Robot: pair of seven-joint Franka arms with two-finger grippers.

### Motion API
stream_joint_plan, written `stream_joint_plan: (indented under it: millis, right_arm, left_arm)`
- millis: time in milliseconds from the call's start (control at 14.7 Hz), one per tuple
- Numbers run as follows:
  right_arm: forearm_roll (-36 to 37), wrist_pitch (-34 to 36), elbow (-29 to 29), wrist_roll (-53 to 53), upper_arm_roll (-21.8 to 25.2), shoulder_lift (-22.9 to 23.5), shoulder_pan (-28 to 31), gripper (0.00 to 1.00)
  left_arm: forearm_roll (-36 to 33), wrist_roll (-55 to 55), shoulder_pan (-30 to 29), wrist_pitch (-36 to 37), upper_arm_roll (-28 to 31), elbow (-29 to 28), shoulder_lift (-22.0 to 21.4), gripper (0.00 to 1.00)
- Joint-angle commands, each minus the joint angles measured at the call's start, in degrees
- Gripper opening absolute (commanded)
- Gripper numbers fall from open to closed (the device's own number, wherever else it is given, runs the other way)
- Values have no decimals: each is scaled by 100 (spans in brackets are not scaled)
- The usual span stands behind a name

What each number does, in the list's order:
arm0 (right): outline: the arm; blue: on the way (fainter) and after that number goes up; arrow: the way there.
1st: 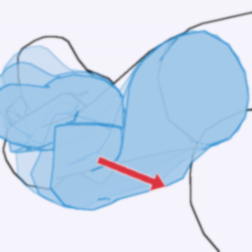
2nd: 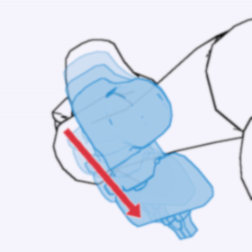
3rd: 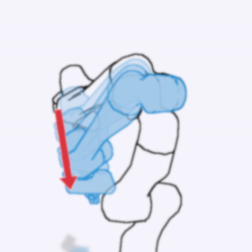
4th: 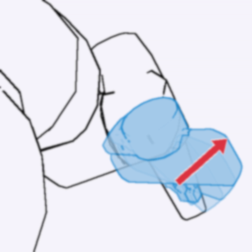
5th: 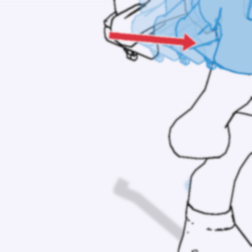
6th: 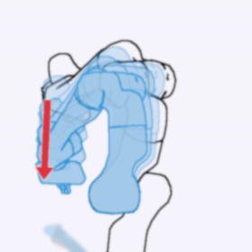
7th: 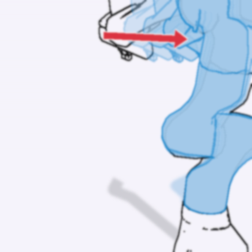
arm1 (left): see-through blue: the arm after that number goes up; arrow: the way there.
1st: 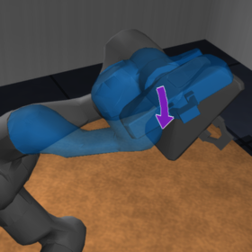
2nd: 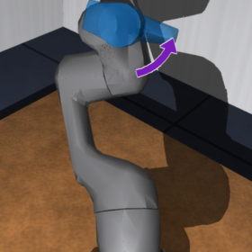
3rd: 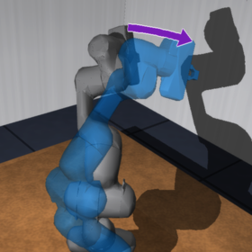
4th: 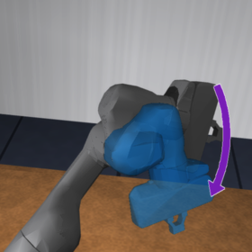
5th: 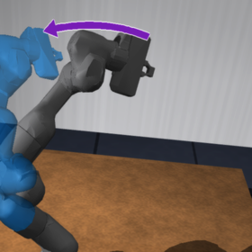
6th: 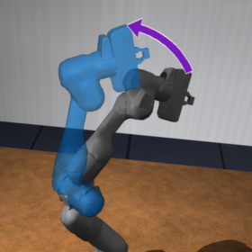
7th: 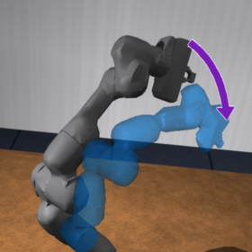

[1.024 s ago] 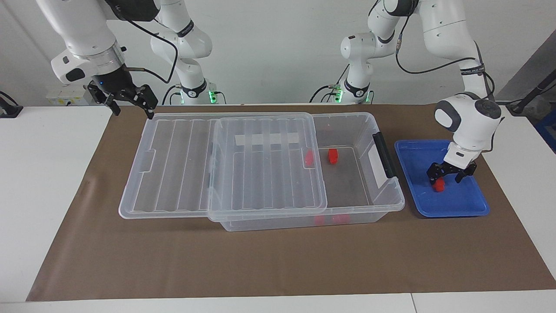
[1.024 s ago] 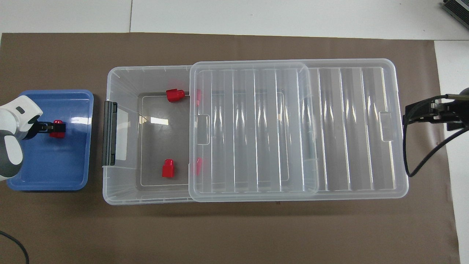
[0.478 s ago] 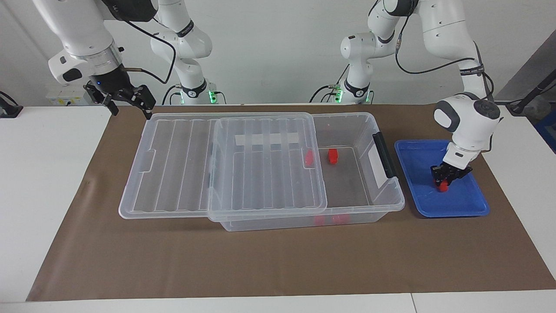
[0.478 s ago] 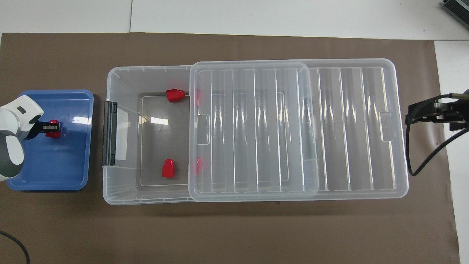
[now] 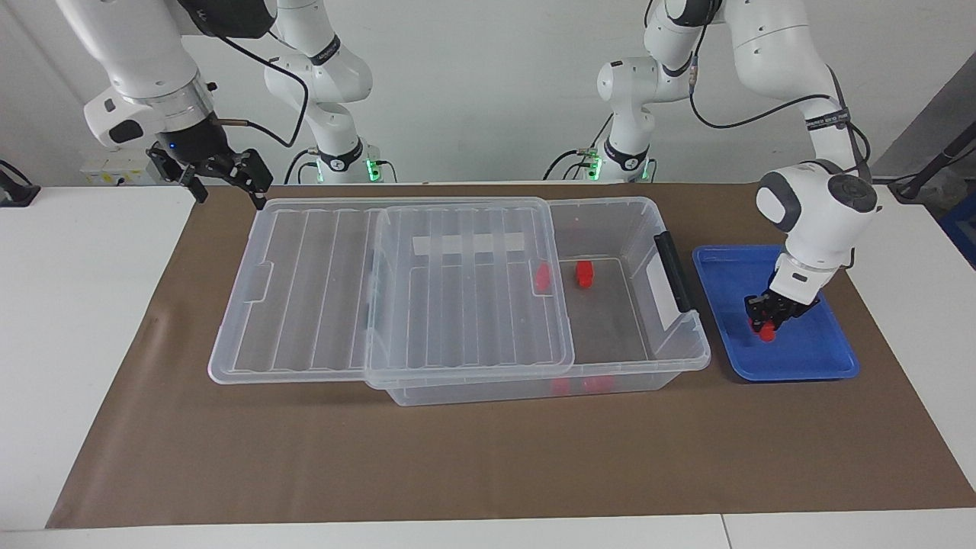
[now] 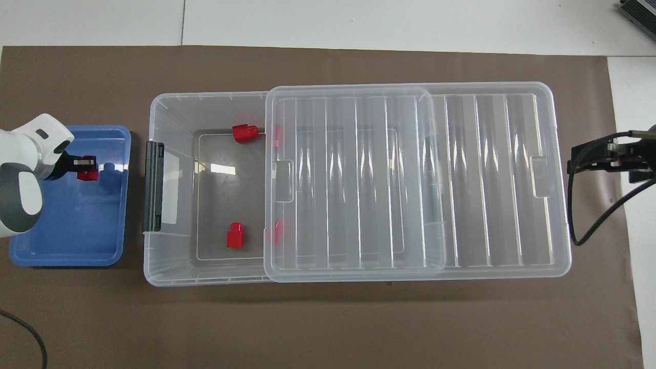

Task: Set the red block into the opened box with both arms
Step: 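Lift the red block and carry it over the open box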

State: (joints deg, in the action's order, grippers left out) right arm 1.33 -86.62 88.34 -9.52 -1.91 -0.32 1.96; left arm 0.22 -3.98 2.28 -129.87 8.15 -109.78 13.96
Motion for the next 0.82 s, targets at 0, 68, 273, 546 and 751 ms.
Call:
stream_joint_plan:
  millis: [0, 68, 273, 546, 751]
  right_arm:
    - [-1, 40, -10, -76, -37, -12, 58, 100]
    - [-44, 66, -10, -129, -46, -20, 50, 100]
    - [-177, 110, 7, -147, -37, -47, 50, 100]
    - [-185, 93, 7, -94, -37, -47, 58, 100]
    - [-186, 93, 7, -85, -37, -47, 41, 100]
  left_arm:
    - [206, 493, 290, 1153, 55, 798, -95, 0]
    - [233, 730, 378, 1496, 47, 1009, -174, 0]
    - [391, 1573, 615, 2201, -111, 1519, -298, 0]
    - [321, 3207, 1220, 2317, -516, 1627, -394, 0]
    - [259, 3842, 1740, 2221, -533, 1566, -429, 0]
